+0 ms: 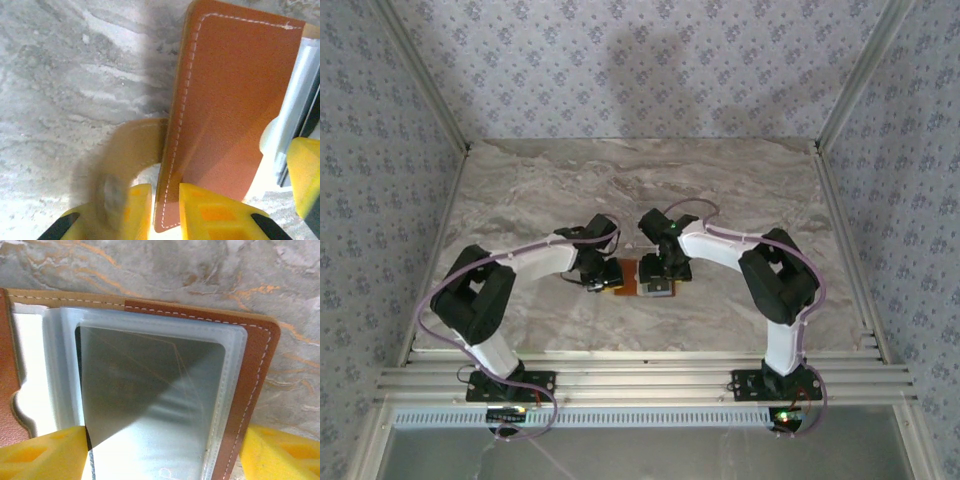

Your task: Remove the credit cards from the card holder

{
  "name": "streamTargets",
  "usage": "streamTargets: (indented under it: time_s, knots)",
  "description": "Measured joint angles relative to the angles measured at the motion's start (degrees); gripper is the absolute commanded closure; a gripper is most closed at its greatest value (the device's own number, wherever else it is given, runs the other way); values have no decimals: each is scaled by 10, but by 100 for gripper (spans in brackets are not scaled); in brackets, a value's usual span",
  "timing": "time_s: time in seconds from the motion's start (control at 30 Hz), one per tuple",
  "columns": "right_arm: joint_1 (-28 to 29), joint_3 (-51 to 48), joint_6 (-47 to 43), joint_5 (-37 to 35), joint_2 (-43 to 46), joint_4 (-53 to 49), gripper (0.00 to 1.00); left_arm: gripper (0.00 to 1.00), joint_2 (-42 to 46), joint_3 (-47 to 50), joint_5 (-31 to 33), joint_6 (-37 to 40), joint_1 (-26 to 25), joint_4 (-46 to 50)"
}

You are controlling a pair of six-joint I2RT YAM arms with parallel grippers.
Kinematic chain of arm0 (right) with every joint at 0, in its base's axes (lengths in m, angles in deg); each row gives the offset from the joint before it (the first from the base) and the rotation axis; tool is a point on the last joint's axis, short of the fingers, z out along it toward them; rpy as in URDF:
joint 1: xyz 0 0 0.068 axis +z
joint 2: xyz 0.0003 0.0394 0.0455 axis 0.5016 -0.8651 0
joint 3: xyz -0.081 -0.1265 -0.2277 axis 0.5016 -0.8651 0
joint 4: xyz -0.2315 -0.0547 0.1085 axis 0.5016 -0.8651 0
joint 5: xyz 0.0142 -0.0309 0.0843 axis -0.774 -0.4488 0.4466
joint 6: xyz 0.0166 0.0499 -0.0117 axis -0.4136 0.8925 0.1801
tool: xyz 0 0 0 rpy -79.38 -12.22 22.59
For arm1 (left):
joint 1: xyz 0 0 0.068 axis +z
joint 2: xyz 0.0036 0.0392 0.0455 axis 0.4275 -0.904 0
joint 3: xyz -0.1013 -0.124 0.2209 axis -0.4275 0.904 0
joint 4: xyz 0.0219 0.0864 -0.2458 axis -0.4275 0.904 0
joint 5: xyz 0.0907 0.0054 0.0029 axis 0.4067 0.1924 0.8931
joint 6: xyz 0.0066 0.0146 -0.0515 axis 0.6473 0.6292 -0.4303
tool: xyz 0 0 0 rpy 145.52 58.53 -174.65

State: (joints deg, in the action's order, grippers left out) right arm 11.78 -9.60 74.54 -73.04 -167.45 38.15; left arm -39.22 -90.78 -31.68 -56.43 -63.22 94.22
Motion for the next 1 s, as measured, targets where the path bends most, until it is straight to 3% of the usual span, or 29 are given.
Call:
streamTargets:
  time_s: [0.43,0.63,0.83,1.0]
  knots:
    - [-4,-15,1,7,52,0,15,80,-6,-111,-14,-5,-23,24]
    - [-15,-33,2,7,67,-2,16,80,-28,-113,-3,-5,-23,38]
    - [-33,-56,0,15,73,-2,20,87,-24,-101,25,-3,-23,59]
    - [-39,-56,-5,24,72,8,21,83,-14,-64,28,-3,-28,62]
